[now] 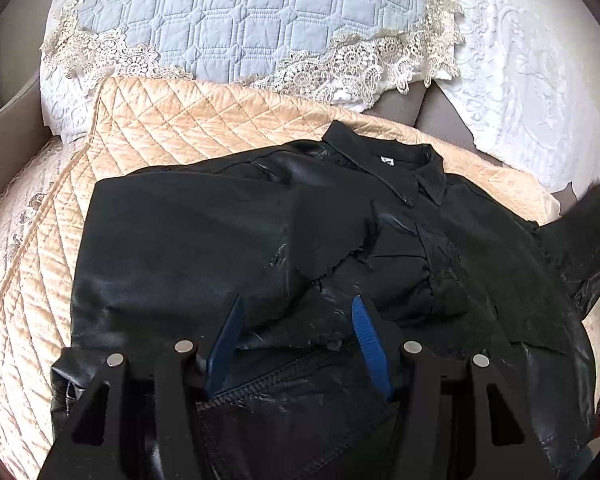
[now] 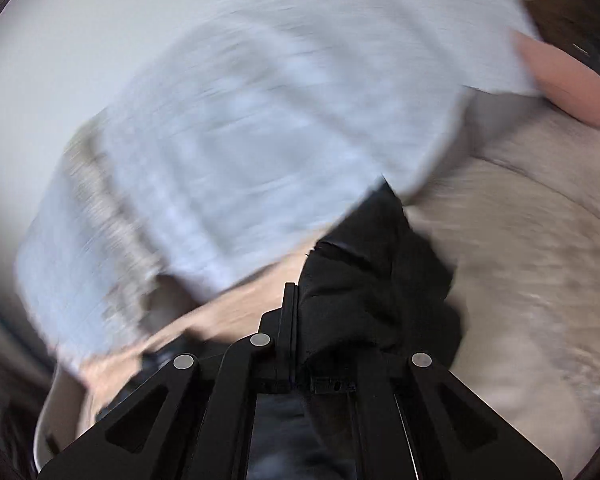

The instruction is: Fold large clothes

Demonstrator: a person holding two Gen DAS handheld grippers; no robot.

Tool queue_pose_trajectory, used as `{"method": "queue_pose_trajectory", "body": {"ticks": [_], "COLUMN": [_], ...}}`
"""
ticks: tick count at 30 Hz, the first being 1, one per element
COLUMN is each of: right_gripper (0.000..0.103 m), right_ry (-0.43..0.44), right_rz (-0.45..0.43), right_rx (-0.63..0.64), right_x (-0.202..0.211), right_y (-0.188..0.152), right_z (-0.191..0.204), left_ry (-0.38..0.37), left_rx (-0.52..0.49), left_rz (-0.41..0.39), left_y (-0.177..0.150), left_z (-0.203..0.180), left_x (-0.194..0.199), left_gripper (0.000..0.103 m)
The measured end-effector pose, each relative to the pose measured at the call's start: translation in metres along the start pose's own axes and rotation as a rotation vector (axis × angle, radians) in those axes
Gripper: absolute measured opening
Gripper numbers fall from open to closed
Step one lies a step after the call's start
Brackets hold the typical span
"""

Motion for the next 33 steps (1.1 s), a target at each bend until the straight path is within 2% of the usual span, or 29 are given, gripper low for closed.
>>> {"method": "queue_pose_trajectory", "body": {"ticks": [2,4,5,8,9,10,12,14,16,19,23,26,27,28,30,33], "right_gripper": [0.004,0.004,0.004,0.007,0.009,0.016,0.029,0.055,0.067,0.067,0.067,0.067,0.065,0.055,0.053,0.053], "right_ry": [0.059,0.096,0.104,0.126,0.121,0.107,0.079,0.136,0.168,0.164,0.045,0.066,0.065,0.07,0.133,0.327], "right_rz": [0.057,0.151,0.183,0.36,0.443,0.509,0.575,0.545,0.484,0.415,0.39,0.362,0.356,0.347,0.333,0.391], "right_rx": [0.056,0.105,0.116,0.147,0.164,0.163,0.132,0.097,0.07,-0.02,-0.201,-0.299,-0.284,-0.25,-0.137,0.064], "right_x": [-0.019,-0.047,-0.059,-0.105,-0.123,-0.137,-0.15,-0.142,-0.126,-0.124,-0.144,-0.155,-0.157,-0.157,-0.151,-0.135], "right_y": [-0.026,-0.066,-0.083,-0.154,-0.184,-0.207,-0.239,-0.244,-0.236,-0.215,-0.203,-0.195,-0.192,-0.19,-0.184,-0.197], "right_z": [0.043,0.078,0.087,0.103,0.102,0.098,0.085,0.085,0.086,0.075,0.042,0.037,0.042,0.052,0.085,0.15], "left_ry": [-0.002,-0.005,-0.006,-0.021,-0.026,-0.028,-0.037,-0.044,-0.052,-0.051,-0.065,-0.069,-0.068,-0.069,-0.068,-0.064], "left_rx": [0.011,0.023,0.028,0.038,0.037,0.038,0.041,0.044,0.05,0.064,0.095,0.108,0.111,0.114,0.12,0.121], "left_rz": [-0.002,-0.001,0.0,0.001,0.001,0.001,0.0,-0.005,-0.011,-0.007,0.007,0.008,0.007,0.007,0.006,0.003], "left_y": [0.001,0.001,0.001,0.003,0.004,0.004,0.004,0.005,0.005,0.005,0.004,0.004,0.004,0.004,0.004,0.006], "left_z": [0.003,0.007,0.008,0.01,0.01,0.01,0.01,0.012,0.015,0.02,0.023,0.026,0.027,0.028,0.03,0.032], "left_x": [0.001,0.001,0.001,0.002,0.002,0.002,0.003,0.004,0.006,0.004,0.001,0.001,0.002,0.002,0.003,0.003], "left_gripper": [0.059,0.059,0.059,0.059,0.059,0.059,0.059,0.059,0.059,0.059,0.059,0.059,0.059,0.059,0.059,0.059]}}
Point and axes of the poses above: each gripper's, at about its wrist camera, not at the fingertips, and x roughly against the way its jaws point, z to its left, y to its top, the point moved 8 cm from there along -x, roughly the way its jaws point, and after that the axes turned 3 degrees about -x, right-handed, at the moved point
